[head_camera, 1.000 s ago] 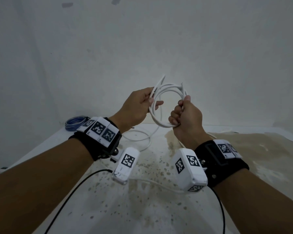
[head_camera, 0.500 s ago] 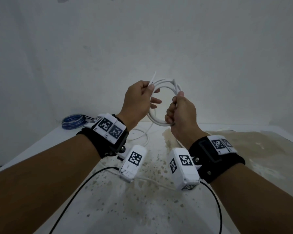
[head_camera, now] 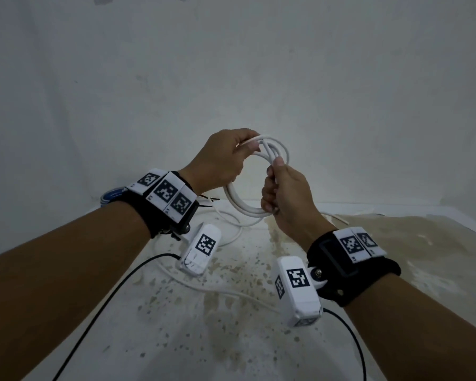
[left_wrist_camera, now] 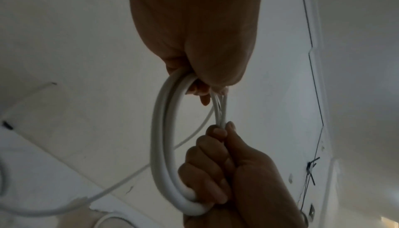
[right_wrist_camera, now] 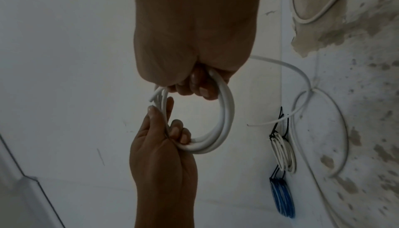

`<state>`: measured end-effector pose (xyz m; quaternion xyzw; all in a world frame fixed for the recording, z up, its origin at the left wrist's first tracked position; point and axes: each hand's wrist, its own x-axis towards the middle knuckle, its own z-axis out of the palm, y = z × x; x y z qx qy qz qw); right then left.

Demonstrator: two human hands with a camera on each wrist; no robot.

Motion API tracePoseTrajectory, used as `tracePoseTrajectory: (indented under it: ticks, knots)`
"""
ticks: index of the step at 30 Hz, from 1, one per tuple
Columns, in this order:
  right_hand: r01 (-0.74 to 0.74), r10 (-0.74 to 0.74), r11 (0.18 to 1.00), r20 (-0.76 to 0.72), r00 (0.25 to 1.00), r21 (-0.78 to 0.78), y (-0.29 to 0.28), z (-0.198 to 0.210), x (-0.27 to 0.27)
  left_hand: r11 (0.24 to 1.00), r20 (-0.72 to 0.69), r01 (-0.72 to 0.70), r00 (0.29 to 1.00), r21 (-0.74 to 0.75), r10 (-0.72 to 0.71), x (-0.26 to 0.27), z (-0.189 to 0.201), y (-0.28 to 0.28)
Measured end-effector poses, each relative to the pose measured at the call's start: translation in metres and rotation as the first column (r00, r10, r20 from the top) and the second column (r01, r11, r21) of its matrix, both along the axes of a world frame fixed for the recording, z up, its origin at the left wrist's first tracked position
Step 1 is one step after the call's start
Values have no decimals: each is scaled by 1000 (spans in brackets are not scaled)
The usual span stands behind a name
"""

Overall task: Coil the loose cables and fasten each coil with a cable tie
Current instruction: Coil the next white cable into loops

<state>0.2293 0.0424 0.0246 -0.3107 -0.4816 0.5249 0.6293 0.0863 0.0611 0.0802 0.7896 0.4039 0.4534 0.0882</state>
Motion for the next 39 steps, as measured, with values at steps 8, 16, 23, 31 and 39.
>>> tracePoseTrajectory:
  ticks: [8,16,23,31,39]
  knots:
    - [30,-30,999,-2,1000,-20,3,0,-2,974,-95,-82,990,210,104,-2,-10,8]
    - [-13,-4,979,-87,996,-203,4,1,2,959,-58,-103,991,265,122,2,-26,9]
    - [35,-43,985,-42,998,-167,8,0,5,967,-142,-124,977,223,157,4,-29,10]
    - [342,-393,916,294,872,210,10,-7,-3,979,179,-201,963,-21,202,24,-27,0]
    - [453,-529,847,358,770,277,12,2,9,990,242,-144,960,-6,141,18,-19,-5]
